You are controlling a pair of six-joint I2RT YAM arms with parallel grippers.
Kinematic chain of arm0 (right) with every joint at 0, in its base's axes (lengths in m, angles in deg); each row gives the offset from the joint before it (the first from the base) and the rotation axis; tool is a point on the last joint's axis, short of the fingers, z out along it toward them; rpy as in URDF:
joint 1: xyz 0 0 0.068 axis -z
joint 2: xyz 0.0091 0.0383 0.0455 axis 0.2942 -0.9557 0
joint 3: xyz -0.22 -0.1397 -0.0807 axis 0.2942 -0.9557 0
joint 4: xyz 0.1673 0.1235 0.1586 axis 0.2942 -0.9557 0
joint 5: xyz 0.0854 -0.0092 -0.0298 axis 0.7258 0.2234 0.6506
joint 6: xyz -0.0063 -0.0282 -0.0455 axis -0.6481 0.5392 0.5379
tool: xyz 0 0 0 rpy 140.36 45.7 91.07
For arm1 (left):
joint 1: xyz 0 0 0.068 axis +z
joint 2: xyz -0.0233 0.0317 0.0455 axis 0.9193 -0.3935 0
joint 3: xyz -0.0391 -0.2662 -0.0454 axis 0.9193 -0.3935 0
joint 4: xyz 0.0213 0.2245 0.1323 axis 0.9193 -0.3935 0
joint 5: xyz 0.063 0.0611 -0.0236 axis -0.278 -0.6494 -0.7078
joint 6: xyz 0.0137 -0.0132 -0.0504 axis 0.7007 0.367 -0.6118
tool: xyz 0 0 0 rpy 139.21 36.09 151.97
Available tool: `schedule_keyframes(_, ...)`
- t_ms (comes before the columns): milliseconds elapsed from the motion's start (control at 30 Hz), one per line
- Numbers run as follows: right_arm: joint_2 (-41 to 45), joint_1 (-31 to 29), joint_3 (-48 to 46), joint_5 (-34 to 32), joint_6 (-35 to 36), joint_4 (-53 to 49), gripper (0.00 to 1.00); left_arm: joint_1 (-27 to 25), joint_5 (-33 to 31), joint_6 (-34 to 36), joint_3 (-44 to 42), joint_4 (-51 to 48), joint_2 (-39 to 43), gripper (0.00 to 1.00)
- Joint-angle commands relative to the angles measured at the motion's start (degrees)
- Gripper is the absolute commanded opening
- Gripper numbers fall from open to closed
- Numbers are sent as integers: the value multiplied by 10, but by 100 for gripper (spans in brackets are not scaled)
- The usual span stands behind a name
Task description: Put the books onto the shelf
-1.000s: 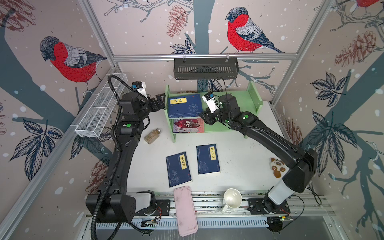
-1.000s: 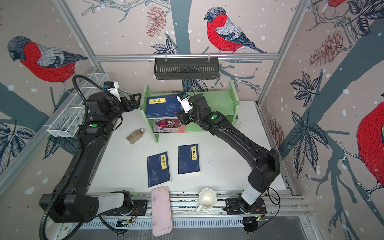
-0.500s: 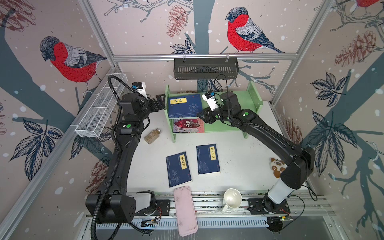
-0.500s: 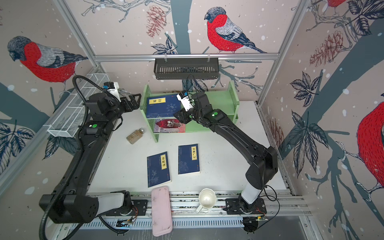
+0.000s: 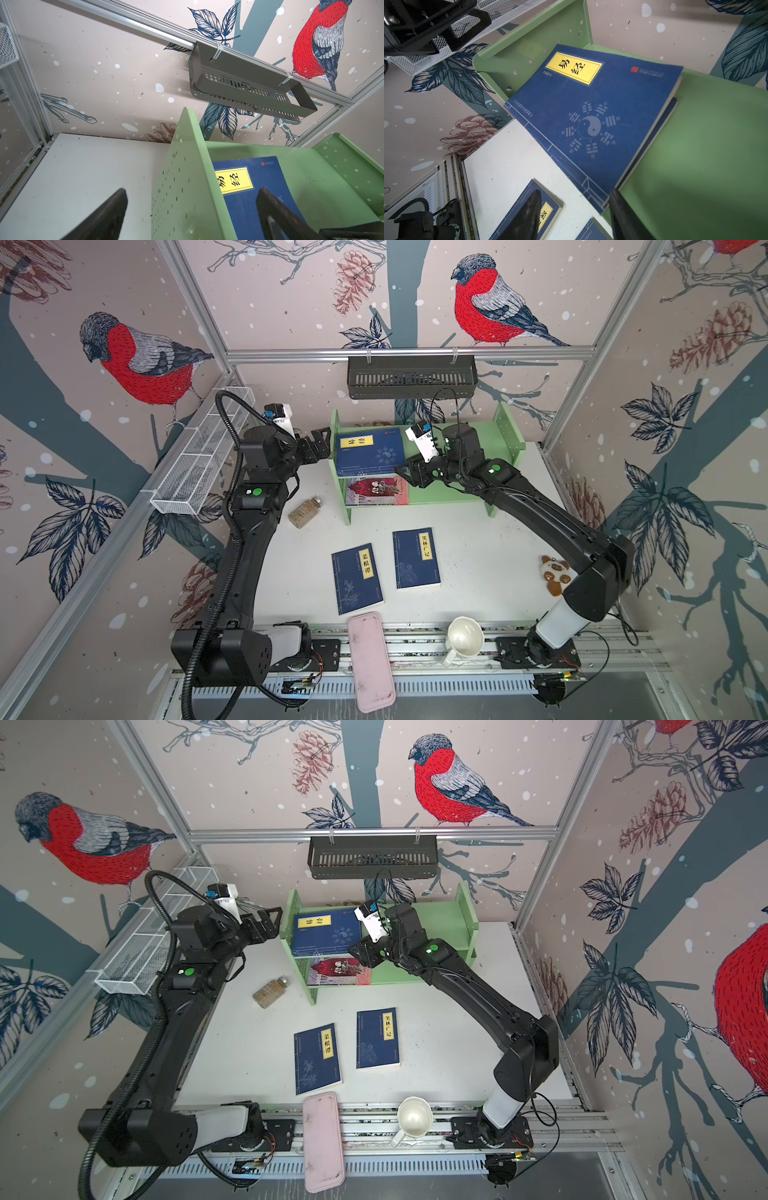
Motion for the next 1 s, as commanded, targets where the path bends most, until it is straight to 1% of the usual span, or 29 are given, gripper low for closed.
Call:
schedule_keyframes(0, -1, 1, -1, -10, -5, 2, 54, 2, -6, 5, -2, 26, 4, 97)
schedule_keyframes(333, -16, 0, 9, -6, -6, -4, 53, 2, -6, 4, -7, 26, 6, 97)
schedule_keyframes(967, -9, -9, 9, 1, -4, -18, 50, 2, -5, 3, -7, 26, 9, 97)
